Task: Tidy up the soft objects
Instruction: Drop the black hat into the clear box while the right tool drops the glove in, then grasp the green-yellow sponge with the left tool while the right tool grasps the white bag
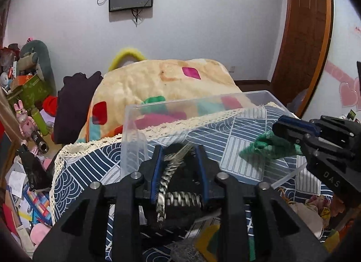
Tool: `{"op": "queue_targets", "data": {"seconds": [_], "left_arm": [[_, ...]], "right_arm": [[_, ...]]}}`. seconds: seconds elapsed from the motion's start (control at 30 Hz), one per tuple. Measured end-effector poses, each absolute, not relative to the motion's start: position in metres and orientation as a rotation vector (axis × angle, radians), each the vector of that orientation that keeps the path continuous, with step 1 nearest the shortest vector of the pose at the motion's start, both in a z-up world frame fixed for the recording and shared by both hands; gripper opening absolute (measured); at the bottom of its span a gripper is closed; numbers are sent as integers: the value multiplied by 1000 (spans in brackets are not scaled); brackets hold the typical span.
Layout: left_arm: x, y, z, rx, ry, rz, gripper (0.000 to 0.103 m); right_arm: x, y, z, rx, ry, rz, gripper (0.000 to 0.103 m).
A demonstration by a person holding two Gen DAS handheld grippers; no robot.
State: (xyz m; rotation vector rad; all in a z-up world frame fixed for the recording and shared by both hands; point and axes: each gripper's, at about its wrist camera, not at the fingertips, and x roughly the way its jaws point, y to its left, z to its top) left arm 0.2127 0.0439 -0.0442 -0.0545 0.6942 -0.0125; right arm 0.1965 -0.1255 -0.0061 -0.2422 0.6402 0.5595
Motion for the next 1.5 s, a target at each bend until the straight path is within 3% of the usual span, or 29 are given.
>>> {"op": "queue_targets", "data": {"seconds": [0.07, 0.17, 0.27, 0.33, 0.47, 0.63, 0.97, 1.3, 1.4, 1.5], "left_arm": [[210, 43, -43, -67, 693, -29, 45], [202, 37, -40, -40, 679, -27, 52], [193, 32, -36, -29, 674, -23, 57], [186, 31, -33, -34, 665, -23, 60], [169, 29, -26, -46, 636, -23, 73], [151, 32, -15, -71, 603, -24, 75], [114, 37, -11, -97, 564, -27, 83], [106, 33, -41, -142, 614, -47, 85], [104, 25, -52, -141, 621, -49, 83], [105, 15, -59, -120, 629, -57, 73]], "right_arm": [[197, -128, -8, -249, 658, 564, 13], [194, -132, -9, -260, 666, 571, 20], [187, -136, -9, -272, 659, 574, 33], [184, -141, -6, -262, 652, 580, 48], [176, -149, 2, -234, 628, 588, 59], [161, -164, 17, -204, 576, 584, 74], [127, -178, 32, -162, 492, 604, 75], [108, -175, 3, -169, 530, 620, 76], [107, -173, -9, -164, 553, 625, 76], [104, -172, -22, -163, 578, 643, 76]]}}
